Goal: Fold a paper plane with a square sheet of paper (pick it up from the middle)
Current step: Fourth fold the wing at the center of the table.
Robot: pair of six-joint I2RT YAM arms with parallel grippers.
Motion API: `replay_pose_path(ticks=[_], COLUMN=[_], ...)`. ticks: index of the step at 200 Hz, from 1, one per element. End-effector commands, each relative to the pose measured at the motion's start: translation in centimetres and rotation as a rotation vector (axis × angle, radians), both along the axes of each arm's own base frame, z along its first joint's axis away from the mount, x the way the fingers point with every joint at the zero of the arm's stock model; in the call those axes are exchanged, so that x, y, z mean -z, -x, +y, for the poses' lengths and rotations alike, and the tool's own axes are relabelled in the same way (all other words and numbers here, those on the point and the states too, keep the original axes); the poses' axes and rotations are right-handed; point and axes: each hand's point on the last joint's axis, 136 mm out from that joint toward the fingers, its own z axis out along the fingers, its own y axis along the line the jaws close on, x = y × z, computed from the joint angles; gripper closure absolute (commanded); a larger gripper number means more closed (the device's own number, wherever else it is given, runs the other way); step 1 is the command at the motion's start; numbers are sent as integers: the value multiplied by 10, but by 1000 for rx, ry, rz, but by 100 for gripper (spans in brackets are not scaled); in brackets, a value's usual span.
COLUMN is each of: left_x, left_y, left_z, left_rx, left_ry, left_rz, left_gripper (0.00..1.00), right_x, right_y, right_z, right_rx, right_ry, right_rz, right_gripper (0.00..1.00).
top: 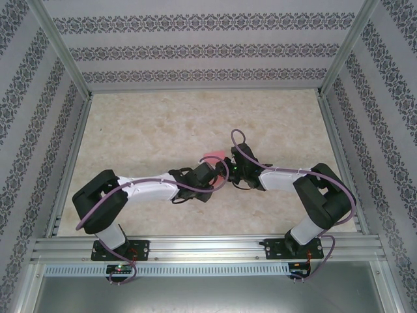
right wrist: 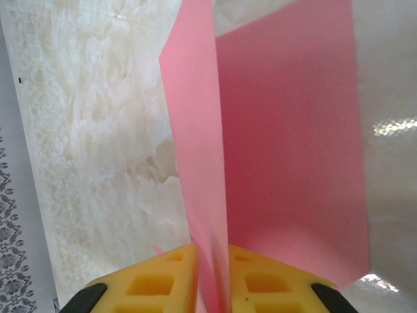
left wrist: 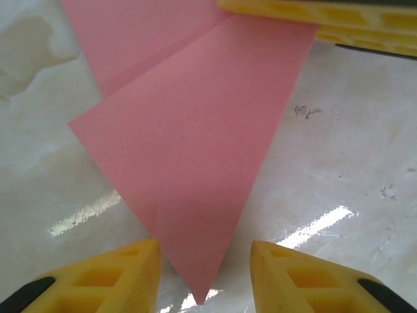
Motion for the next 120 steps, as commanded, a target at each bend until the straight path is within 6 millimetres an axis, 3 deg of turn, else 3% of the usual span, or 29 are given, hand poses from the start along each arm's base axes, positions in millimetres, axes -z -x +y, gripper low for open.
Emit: replay_pose_path(ticks=[1, 87, 120], left_x=[-2, 0, -1], left_y=[-5, -7, -8], left_z=[-6, -6, -3], left_rx=[8, 0, -3], left_ry=[-17, -69, -80], left_rz=[-64, -125, -135], left_gripper=[58, 65, 74], right_x=[-3, -2, -4], right_y=[-6, -7, -8], right_z=[4, 5, 2], right_rx=[6, 4, 7], right_ry=[-11, -16, -14], right_rz=[-6, 1, 1], right_gripper=[82, 80, 80])
